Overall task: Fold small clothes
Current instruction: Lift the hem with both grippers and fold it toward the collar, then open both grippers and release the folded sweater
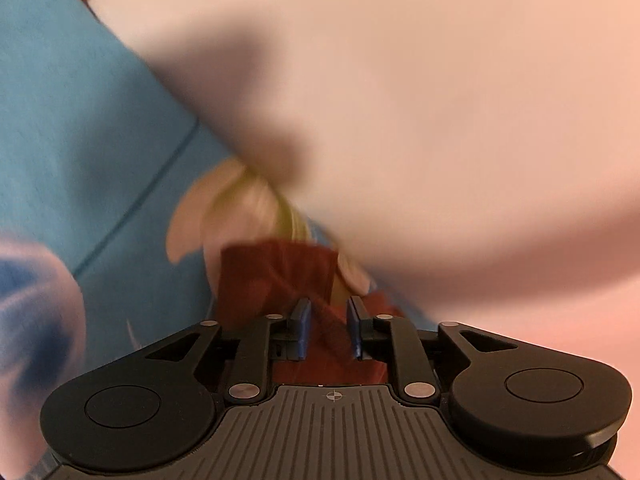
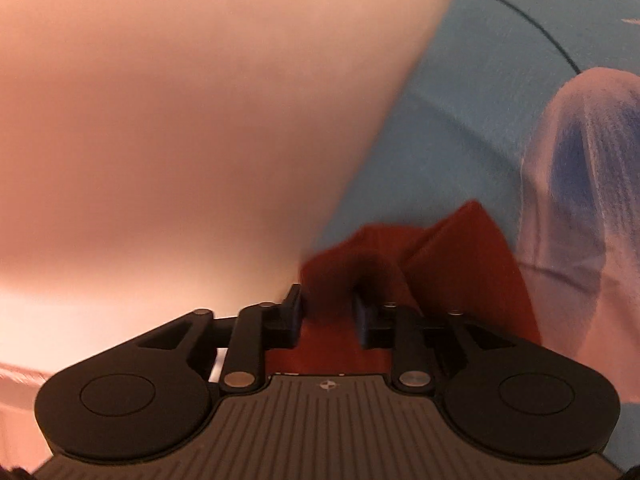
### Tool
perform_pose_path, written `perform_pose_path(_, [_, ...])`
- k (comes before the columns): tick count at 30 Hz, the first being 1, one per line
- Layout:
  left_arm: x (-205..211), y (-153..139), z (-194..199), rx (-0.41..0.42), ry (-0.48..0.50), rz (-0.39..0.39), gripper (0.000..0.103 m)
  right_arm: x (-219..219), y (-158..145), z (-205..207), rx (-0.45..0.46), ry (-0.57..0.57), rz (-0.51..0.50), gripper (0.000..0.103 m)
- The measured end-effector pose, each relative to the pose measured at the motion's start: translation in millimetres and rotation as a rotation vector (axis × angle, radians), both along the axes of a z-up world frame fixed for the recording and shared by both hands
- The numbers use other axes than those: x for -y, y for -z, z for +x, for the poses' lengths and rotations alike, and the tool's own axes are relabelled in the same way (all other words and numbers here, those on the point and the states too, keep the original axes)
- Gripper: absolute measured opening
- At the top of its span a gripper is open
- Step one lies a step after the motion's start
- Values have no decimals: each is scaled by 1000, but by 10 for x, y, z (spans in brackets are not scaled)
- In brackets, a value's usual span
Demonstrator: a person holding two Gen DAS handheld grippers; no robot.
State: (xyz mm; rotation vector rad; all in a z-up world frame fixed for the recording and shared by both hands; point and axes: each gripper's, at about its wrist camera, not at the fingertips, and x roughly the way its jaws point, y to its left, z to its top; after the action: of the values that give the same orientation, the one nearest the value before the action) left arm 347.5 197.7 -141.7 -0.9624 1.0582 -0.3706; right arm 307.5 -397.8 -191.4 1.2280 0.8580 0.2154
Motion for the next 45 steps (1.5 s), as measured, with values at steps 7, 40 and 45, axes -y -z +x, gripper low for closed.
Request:
perform_pose_path(7, [-5,-274,-309,71,-31,214,103,73,-143,-328,106,33,-76,55])
perform_pose_path(40, [1101,-128,-1235,25,109,1121,103,-1131,-519,-1806,55,-393,-1139,44])
perform_pose_path(45, [1154,-141,-1288,17,103,1146,103,-1240,-557,-1893,72,-422,-1129,59])
